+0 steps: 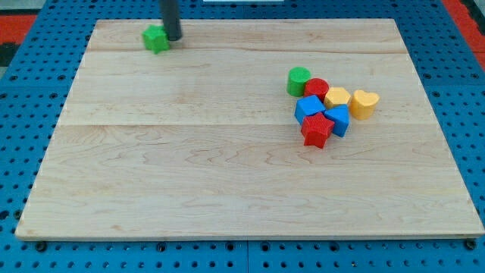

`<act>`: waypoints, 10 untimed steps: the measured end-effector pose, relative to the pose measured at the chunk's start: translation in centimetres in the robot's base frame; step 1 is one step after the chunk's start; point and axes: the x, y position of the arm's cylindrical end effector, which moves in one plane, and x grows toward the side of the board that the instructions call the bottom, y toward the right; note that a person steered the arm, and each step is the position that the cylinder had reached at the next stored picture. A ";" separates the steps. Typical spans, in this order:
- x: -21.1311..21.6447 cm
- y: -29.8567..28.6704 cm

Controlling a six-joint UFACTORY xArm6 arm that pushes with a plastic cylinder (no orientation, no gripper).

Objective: Separate the group of blocks

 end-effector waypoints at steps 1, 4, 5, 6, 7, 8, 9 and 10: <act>0.0 -5.0; 0.0 14.3; 0.0 17.4; 0.0 17.9; 0.0 17.9; 0.0 18.5; 0.0 20.3; 0.0 20.5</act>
